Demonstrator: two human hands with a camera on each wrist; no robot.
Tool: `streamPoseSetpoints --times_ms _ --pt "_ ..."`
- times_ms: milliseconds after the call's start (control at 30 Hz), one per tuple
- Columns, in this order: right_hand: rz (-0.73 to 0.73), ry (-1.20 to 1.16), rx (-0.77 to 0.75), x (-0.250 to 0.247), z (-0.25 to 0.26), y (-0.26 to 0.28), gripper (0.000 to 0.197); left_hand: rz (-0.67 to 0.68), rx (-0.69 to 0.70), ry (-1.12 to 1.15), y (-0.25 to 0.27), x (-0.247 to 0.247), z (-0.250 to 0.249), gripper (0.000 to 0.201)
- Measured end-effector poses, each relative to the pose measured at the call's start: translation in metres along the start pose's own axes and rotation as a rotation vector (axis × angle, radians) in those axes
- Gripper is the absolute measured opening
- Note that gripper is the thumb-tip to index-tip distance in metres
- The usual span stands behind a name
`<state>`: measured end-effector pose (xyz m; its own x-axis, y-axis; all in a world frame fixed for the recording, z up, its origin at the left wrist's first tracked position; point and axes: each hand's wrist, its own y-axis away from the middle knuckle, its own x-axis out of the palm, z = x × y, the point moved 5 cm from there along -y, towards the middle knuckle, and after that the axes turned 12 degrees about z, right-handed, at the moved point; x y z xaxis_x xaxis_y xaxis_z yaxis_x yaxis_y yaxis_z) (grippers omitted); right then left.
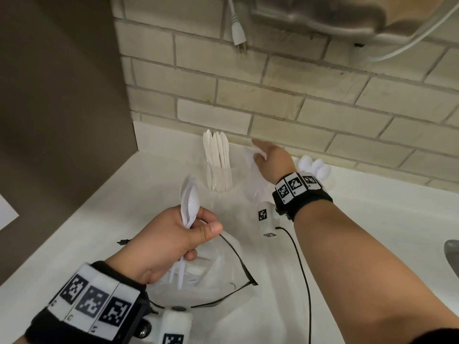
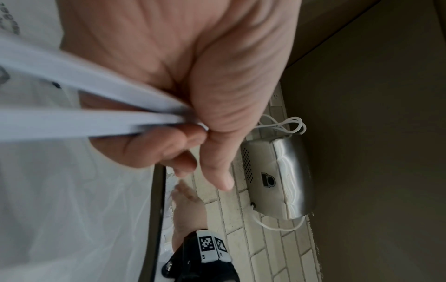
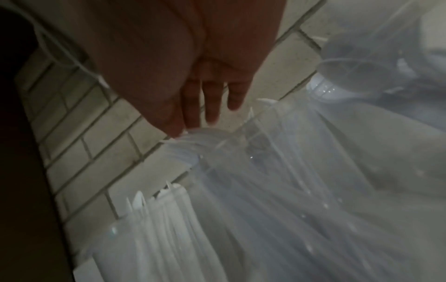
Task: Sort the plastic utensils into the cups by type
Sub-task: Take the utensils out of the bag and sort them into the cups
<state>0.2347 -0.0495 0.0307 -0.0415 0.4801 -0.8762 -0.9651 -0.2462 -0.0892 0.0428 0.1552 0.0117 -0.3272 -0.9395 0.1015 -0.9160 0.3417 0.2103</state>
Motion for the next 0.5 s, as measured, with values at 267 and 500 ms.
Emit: streamPoseSetpoints --times_ms 267,500 --pt "-0.069 -0.354 -0.070 -0.025 0.058 0.054 0.025 -0.004 -0.086 0.019 -0.004 0.001 0.004 0.010" --pt "0.461 -0.372 -0.311 -0.011 0.127 0.137 0.067 0.178 -0.013 -0.178 0.008 0.026 -0.015 0.014"
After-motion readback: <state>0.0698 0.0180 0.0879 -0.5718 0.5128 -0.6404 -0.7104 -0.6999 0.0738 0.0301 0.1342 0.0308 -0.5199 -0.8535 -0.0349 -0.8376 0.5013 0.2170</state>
